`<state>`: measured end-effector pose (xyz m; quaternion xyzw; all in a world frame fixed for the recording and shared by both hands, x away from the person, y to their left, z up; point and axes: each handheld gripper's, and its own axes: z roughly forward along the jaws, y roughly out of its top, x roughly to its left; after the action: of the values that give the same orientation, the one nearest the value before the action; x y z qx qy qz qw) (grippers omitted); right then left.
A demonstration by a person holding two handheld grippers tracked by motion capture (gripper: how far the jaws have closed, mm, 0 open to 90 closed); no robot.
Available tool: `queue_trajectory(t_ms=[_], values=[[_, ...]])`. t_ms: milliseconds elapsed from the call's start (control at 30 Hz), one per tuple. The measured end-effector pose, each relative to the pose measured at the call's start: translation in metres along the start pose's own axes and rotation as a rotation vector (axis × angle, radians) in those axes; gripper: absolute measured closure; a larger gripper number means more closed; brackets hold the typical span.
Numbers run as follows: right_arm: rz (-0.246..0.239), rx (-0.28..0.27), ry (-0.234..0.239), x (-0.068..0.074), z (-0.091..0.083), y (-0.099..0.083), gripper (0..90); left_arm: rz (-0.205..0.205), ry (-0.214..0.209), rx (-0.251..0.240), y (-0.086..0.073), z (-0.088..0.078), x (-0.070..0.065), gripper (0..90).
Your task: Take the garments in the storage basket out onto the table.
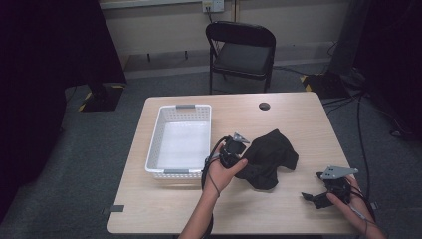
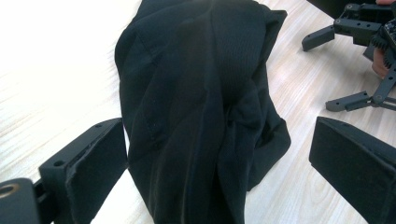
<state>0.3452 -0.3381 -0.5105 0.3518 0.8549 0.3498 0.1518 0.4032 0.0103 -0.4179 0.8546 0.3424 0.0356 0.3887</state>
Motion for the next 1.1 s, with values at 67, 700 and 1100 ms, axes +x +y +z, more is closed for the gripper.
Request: queue_trajectory(t_ms=[67, 700, 1100], values=[[-0.001, 0.0, 0.0, 0.0, 0.0, 0.0, 0.0, 0.001, 0.003, 0.0, -0.001, -0.001, 0.0, 3.7], [-0.001, 0.0, 0.0, 0.0, 0.0, 0.0, 0.0, -0.005, -0.002, 0.015, -0.023, -0.013, 0.004, 3.7], [0.0, 0.0, 0.0, 0.0, 0.0, 0.0, 0.0, -0.009, -0.011, 0.019, -0.033, -0.015, 0.004, 3.7]])
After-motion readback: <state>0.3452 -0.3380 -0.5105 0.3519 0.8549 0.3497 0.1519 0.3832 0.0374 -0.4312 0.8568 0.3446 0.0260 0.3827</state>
